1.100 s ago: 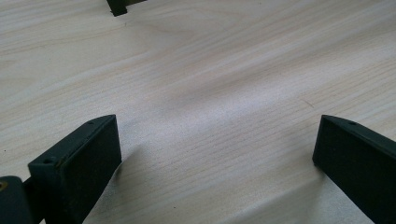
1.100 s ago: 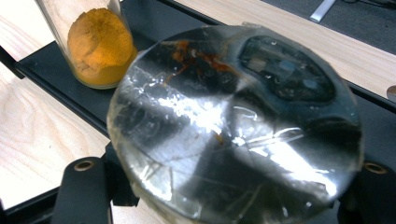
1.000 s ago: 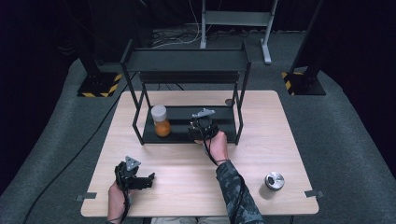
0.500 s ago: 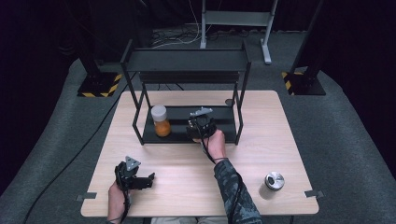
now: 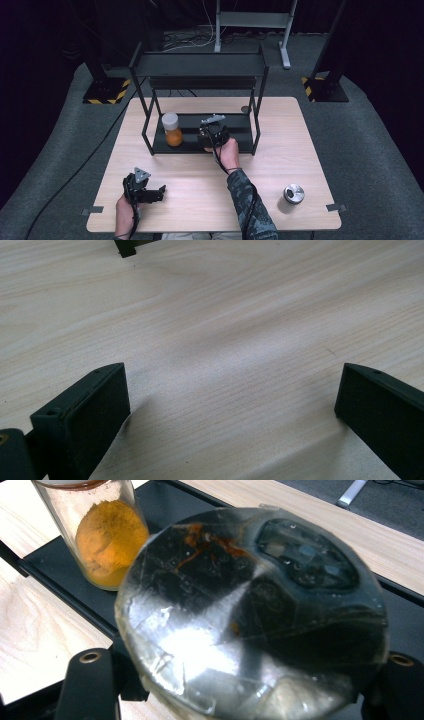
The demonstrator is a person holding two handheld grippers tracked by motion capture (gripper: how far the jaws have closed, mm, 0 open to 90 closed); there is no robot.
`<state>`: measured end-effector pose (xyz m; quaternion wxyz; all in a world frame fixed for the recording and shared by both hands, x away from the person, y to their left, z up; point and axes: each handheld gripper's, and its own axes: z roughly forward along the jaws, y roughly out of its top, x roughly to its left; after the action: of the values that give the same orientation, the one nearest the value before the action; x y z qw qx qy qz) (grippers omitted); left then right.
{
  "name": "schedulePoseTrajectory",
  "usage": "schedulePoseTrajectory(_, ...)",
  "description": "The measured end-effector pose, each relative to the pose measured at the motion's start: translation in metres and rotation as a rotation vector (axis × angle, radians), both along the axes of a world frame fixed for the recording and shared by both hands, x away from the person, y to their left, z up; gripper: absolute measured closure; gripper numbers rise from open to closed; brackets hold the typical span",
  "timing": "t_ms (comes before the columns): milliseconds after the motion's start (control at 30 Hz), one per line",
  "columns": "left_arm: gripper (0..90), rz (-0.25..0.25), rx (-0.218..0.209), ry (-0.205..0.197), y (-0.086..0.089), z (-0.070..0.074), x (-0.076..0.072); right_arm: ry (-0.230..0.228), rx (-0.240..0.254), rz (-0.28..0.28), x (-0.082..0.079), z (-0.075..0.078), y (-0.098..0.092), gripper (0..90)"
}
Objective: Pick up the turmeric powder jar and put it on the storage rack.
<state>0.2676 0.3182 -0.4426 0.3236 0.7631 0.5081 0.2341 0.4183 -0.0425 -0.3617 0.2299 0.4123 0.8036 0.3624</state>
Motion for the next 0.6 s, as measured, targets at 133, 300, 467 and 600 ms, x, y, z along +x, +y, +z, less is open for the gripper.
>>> schedulePoseTrajectory(133,0.8,0.000,0.000,0.000,-0.0001,0.0000,-0.0001,0.000,-0.003,0.004,0.0015,-0.0008,0.0018,30.4)
schedulePoseTrajectory(300,0.8,0.000,0.001,-0.001,-0.0002,0.0000,-0.0001,0.005,0.002,0.003,0.0032,-0.0010,0.0041,30.5)
schedulePoseTrajectory(467,0.8,0.000,0.002,-0.002,-0.0004,-0.0001,-0.0004,0.007,0.005,-0.002,0.0044,-0.0012,0.0066,30.5)
schedulePoseTrajectory(600,0.8,0.000,0.002,-0.003,-0.0004,-0.0002,-0.0004,0.005,0.007,0.004,0.0062,-0.0027,0.0071,30.5)
